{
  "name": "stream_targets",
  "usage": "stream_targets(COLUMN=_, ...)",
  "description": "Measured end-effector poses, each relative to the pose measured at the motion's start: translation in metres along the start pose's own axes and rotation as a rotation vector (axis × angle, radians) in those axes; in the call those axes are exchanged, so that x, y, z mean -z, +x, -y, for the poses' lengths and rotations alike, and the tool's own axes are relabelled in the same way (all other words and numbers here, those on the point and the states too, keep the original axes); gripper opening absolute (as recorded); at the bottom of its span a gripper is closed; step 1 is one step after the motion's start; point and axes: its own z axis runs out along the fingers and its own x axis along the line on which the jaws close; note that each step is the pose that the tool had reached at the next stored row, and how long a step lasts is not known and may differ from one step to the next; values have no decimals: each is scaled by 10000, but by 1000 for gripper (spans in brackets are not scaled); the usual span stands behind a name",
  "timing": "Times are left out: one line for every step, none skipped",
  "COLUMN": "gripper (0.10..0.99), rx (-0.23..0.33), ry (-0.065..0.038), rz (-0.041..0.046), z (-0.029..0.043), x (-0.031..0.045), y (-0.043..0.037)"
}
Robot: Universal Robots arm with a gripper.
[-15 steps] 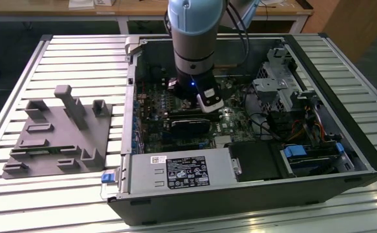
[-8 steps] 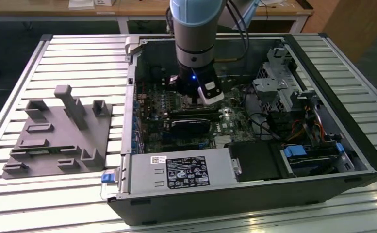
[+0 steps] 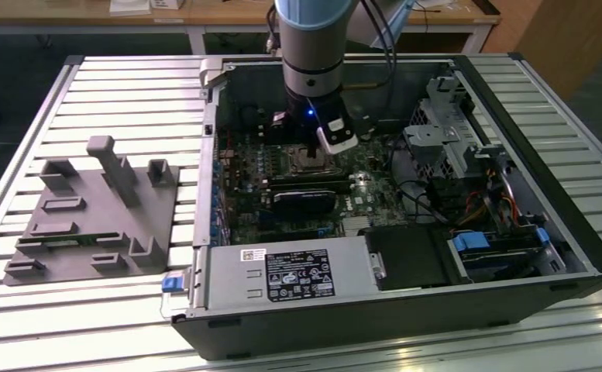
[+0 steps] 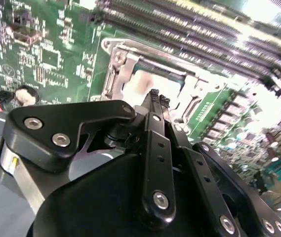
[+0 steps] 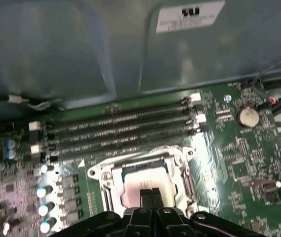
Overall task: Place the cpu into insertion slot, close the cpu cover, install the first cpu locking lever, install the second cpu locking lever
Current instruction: 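Install the second cpu locking lever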
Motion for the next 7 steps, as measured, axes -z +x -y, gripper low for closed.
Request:
stream_targets(gripper=106, rx=2, ry=13, rz=3, z=-8, x=-2, y=0)
stream_targets(gripper=106, rx=3, ry=19, rz=4, z=-11, x=-2, y=0)
stream_targets(gripper=106, rx=3, ry=21, rz=3, z=-11, x=-2, y=0)
stream_targets(gripper=106, rx=2, ry=23, rz=4, z=-11, x=-2, y=1)
stream_targets(gripper=106, rx=3, ry=24, rz=5, z=-11, x=-2, y=1)
stream_targets(gripper=106, rx=3, ry=24, rz=5, z=-11, x=-2, y=1)
stream_targets(gripper=106, rx=2, ry=24, rz=5, z=-11, x=-2, y=1)
